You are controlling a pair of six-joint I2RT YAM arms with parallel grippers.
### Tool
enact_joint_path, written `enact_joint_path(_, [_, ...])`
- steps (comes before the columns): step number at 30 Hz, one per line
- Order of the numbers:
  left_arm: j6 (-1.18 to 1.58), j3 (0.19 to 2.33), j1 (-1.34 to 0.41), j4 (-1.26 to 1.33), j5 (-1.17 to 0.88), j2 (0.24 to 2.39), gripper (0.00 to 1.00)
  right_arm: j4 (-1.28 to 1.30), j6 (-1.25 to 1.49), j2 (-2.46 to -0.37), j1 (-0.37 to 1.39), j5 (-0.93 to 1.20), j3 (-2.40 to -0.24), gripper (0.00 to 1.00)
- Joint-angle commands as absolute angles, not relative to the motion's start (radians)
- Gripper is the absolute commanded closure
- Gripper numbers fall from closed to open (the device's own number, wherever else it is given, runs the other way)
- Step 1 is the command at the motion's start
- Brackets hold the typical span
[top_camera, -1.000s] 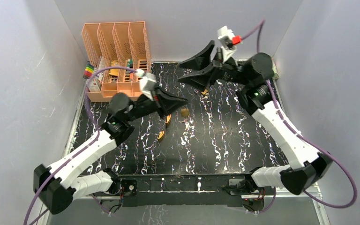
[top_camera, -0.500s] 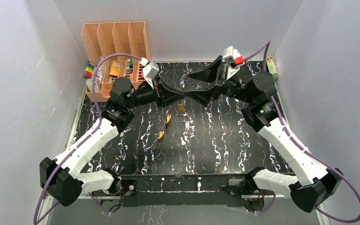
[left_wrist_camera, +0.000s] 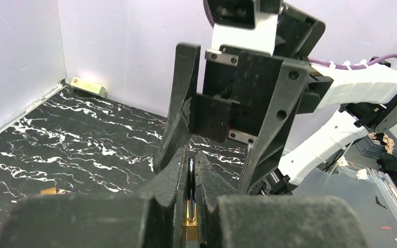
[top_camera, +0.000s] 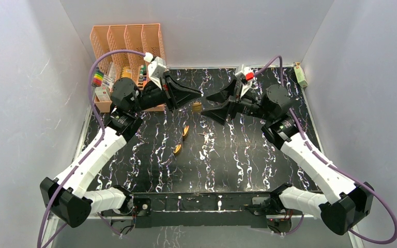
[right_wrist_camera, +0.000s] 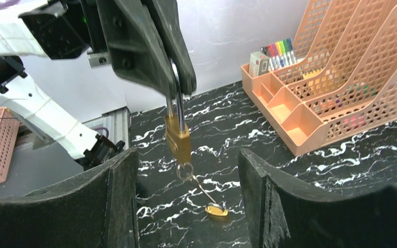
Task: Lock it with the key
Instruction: Lock the lock.
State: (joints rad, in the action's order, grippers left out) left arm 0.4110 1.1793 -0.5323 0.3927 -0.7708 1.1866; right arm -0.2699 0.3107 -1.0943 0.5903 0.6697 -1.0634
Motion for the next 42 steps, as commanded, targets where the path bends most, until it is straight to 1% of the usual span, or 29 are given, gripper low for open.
enact_joint_path(1, [0.413, 1.232, -0.520, 0.444, -0.781, 1.183, 1.00, -0.361, 0.345, -1.063, 0.592, 0.683, -1.019, 0.24])
enact_joint_path(7, [0.439, 1.249, -0.518, 0.493, -0.785, 1.203, 1.00, -0.396, 0.362, -1.080, 0.593, 0.698, -1.010, 0.26])
enact_joint_path(17, [0.484, 1.291, -0.517, 0.564, -0.801, 1.247, 1.00, -0.458, 0.385, -1.175, 0.599, 0.739, -1.057, 0.29])
enact_joint_path(19, [0.482, 1.303, -0.517, 0.562, -0.804, 1.253, 1.00, -0.470, 0.388, -1.184, 0.601, 0.739, -1.058, 0.32])
enact_joint_path(20, [0.482, 1.307, -0.517, 0.564, -0.806, 1.257, 1.00, -0.475, 0.389, -1.189, 0.601, 0.740, -1.059, 0.37])
enact_joint_path(21, [0.483, 1.311, -0.517, 0.565, -0.809, 1.259, 1.00, -0.483, 0.390, -1.192, 0.601, 0.742, -1.060, 0.43])
enact_joint_path(22, [0.486, 1.314, -0.517, 0.567, -0.812, 1.263, 1.00, -0.490, 0.394, -1.196, 0.601, 0.742, -1.062, 0.53])
enact_joint_path(25, [0.491, 1.311, -0.517, 0.575, -0.818, 1.268, 1.00, -0.490, 0.402, -1.208, 0.601, 0.736, -1.073, 0.88])
enact_joint_path(26, [0.489, 1.309, -0.517, 0.574, -0.817, 1.267, 1.00, -0.481, 0.401, -1.211, 0.601, 0.732, -1.080, 0.98])
enact_joint_path(27, [0.484, 1.307, -0.516, 0.569, -0.815, 1.266, 1.00, -0.467, 0.397, -1.212, 0.601, 0.729, -1.082, 1.00])
enact_joint_path(33, [0.440, 1.324, -0.479, 0.518, -0.806, 1.244, 1.00, -0.432, 0.372, -1.173, 0.600, 0.707, -1.028, 1.00])
enact_joint_path(42, [0.568, 1.353, -0.359, 0.644, -0.835, 1.265, 1.00, -0.380, 0.365, -1.106, 0.600, 0.728, -0.847, 1.00])
